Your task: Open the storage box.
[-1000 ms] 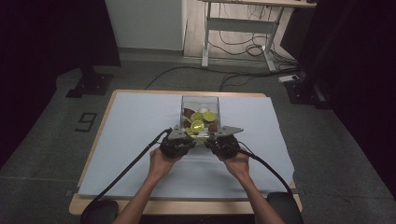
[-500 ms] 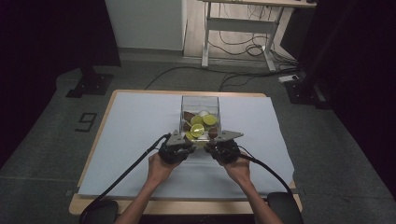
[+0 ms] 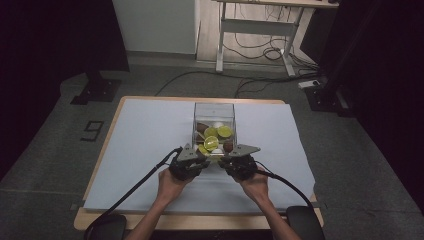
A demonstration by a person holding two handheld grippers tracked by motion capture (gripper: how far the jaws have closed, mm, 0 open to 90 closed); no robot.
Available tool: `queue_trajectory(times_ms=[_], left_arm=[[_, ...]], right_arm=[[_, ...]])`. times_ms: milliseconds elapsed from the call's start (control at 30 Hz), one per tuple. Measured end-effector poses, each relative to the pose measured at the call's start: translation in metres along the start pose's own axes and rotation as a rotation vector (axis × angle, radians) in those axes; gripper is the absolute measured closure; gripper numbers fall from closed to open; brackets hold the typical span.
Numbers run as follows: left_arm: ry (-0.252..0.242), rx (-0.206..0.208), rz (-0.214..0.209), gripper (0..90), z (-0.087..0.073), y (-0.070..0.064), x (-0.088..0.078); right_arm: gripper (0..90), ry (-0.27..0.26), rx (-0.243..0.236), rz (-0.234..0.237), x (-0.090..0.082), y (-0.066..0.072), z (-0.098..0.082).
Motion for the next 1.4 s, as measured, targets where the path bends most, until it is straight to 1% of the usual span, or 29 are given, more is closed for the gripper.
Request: queue_trajectory(times_ms=[200, 400, 533, 633, 767, 900, 1167, 1400], left_arm=[[-0.003, 0.006, 0.008, 75.2, -0.002, -0.005, -0.003], [-0.015, -0.006, 0.002, 75.2, -0.003, -0.01, -0.005], [-0.017, -0.006, 0.005, 75.0, -0.005, -0.014, -0.007], [-0.021, -0.01, 0.005, 74.8, -0.005, -0.017, -0.008], [-0.023, -0.013, 0.002, 74.8, -0.006, -0.02, -0.01], [-0.021, -0.013, -0.002, 74.8, -0.007, -0.023, -0.013], [-0.014, 0.0, -0.002, 74.6, -0.009, -0.03, -0.017], [-0.015, -0.007, -0.003, 74.5, -0.013, -0.037, -0.022]], right_arm=[[77.3, 0.001, -0.006, -0.006, -0.003, 0.005, -0.002], [77.1, 0.002, -0.008, -0.009, -0.007, 0.01, -0.003], [77.0, 0.002, -0.007, -0.011, -0.009, 0.012, -0.005], [77.0, -0.007, 0.012, -0.005, -0.011, 0.014, -0.006], [77.0, -0.01, 0.024, 0.002, -0.013, 0.017, -0.007], [77.0, -0.011, 0.025, 0.006, -0.015, 0.021, -0.009], [77.0, -0.009, 0.019, 0.01, -0.02, 0.027, -0.011], [77.0, -0.005, 0.019, 0.023, -0.024, 0.035, -0.014]])
Point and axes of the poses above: each handheld gripper's, and its own axes: x roughly forward along the jaws, z roughly out of its top, y roughly to its left, the point moved 9 cm from there along x, roughly forward along the jaws, and after that the axes turned 11 degrees about -y, right-handed, at the moved point
